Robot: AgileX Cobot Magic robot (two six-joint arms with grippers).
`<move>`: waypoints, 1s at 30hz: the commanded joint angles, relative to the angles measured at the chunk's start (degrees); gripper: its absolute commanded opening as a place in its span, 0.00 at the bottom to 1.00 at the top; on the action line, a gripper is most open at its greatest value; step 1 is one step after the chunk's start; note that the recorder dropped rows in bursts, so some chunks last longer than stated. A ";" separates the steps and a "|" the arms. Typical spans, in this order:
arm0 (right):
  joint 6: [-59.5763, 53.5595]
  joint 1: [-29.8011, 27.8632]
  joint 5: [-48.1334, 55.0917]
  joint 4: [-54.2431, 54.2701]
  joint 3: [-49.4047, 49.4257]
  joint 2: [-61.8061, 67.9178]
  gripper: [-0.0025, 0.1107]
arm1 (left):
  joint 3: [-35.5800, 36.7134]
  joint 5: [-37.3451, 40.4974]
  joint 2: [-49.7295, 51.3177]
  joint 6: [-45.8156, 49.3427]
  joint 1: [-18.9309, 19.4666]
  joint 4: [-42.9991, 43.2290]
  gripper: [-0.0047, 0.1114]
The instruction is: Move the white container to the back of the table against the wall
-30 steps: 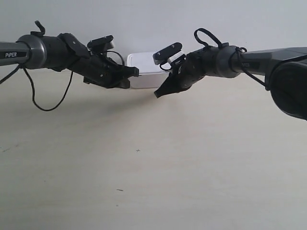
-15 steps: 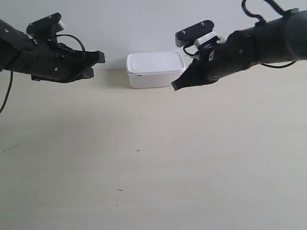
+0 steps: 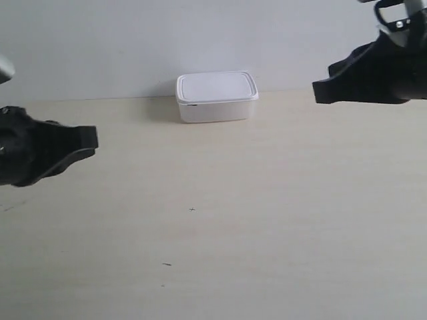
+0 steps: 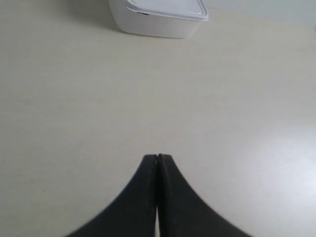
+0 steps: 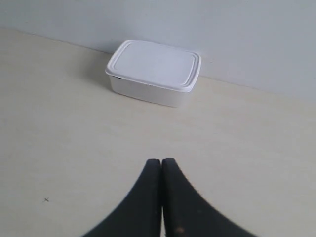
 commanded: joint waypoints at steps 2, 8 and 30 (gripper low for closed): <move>1.78 -0.19 2.04 1.37 5.91 -12.82 0.02 | 7.22 1.11 -11.96 0.24 -0.39 -0.59 0.04; 3.09 -0.19 2.45 5.04 11.89 -25.79 0.02 | 11.96 4.88 -23.41 0.01 -0.39 -1.70 0.04; 7.04 -0.19 11.93 16.75 27.22 -67.85 0.02 | 27.91 -0.89 -44.21 0.03 -0.39 -7.28 0.04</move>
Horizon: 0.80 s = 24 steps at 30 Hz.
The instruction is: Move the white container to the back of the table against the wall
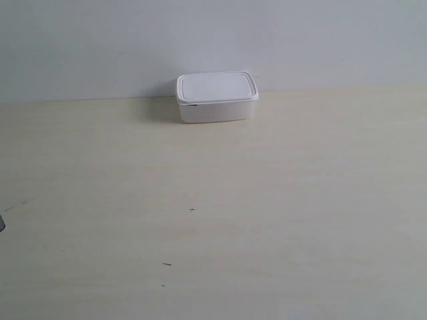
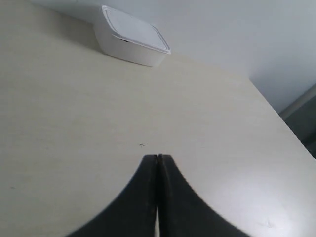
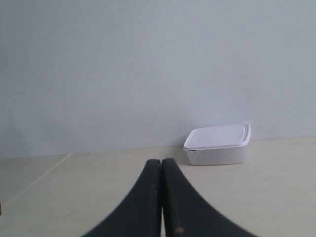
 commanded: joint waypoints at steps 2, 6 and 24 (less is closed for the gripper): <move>4.41 -0.19 0.96 0.13 0.67 -0.75 0.02 | 2.44 -2.22 -2.32 0.03 -0.39 -2.52 0.04; 8.08 -0.19 1.22 0.13 2.38 -0.75 0.02 | 4.69 -2.63 -3.61 0.03 -0.39 -4.74 0.04; 18.03 -0.19 5.07 1.62 3.20 -0.75 0.02 | 6.28 4.52 -3.63 0.32 -0.39 -6.12 0.04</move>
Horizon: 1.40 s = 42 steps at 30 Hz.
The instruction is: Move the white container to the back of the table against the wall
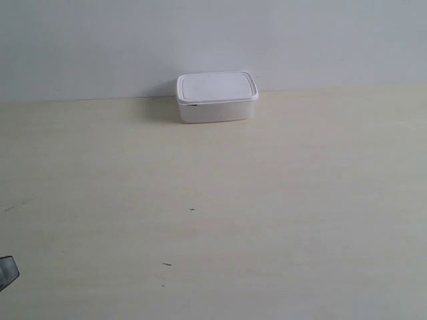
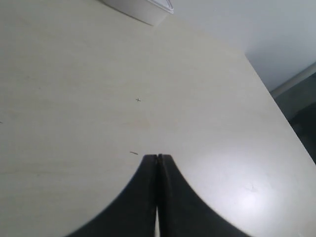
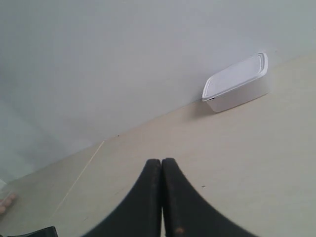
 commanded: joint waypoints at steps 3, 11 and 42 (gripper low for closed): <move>0.27 -0.19 0.18 0.03 0.23 -0.20 0.02 | 0.21 0.21 -0.37 0.32 -0.39 -0.14 0.04; 0.27 -0.19 0.18 0.03 0.23 -0.20 0.02 | 0.97 0.21 -2.81 0.33 -0.27 -0.14 0.04; 0.27 -12.96 -0.72 0.02 11.58 -0.20 0.02 | 1.53 0.70 -22.33 0.46 24.81 3.96 0.04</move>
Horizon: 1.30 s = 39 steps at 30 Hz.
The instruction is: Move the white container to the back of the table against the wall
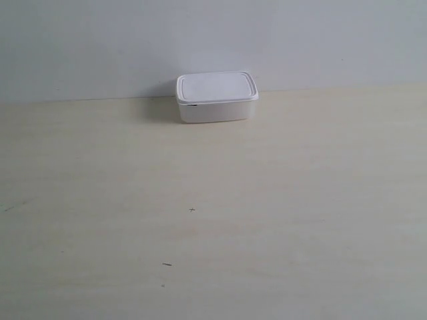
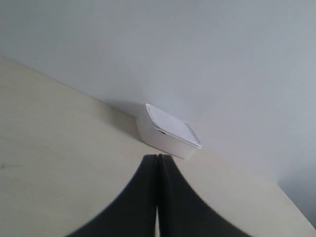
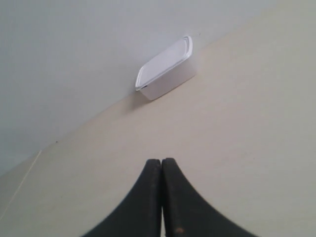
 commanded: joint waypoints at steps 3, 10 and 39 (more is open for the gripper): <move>-0.09 -3.59 -0.68 0.02 3.47 -0.20 0.02 | -0.05 0.13 -0.36 0.24 4.22 0.35 0.04; -0.09 -5.15 -0.68 -0.17 3.60 -0.20 0.02 | -0.05 0.13 -0.36 0.24 10.44 0.35 0.04; -0.11 -5.15 -11.85 -0.24 7.22 -0.20 0.02 | -0.05 0.13 -0.36 0.40 14.72 0.35 0.04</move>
